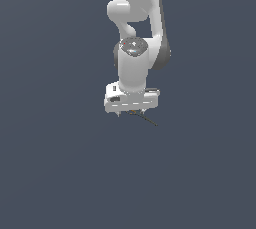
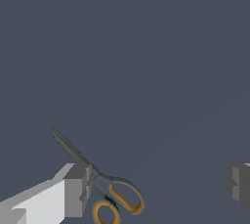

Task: Pick up the object and move it to a goal position.

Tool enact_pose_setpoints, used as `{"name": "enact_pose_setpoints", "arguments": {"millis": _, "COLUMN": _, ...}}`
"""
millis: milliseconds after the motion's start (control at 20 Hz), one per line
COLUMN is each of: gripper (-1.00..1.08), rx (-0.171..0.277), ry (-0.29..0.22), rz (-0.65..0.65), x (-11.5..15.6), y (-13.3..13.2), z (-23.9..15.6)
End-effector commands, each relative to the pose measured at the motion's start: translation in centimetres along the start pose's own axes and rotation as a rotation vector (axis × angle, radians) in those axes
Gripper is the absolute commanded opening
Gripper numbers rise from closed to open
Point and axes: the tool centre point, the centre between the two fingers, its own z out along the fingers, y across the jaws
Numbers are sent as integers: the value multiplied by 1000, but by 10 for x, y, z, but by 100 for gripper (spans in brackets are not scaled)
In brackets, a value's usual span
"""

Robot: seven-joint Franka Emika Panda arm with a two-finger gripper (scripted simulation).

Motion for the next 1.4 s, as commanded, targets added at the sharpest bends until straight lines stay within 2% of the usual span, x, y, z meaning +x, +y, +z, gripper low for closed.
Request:
{"name": "enact_pose_setpoints", "arguments": {"millis": 0, "gripper": 100, "rx": 1, "ry": -5, "rz": -50, "x": -6, "y": -6, "z": 10}}
{"name": "enact_pose_setpoints", "arguments": {"millis": 750, "gripper": 100, "rx": 22, "ry": -33, "rz": -449, "x": -59, "y": -56, "z": 82}}
{"name": "enact_pose_setpoints", "arguments": {"millis": 1050, "gripper": 100, "rx": 29, "ry": -37, "rz": -516, "x": -70, "y": -65, "z": 93}}
{"name": "enact_pose_setpoints", "arguments": {"millis": 1350, "gripper": 100, "rx": 29, "ry": -38, "rz": -519, "x": -71, "y": -65, "z": 95}}
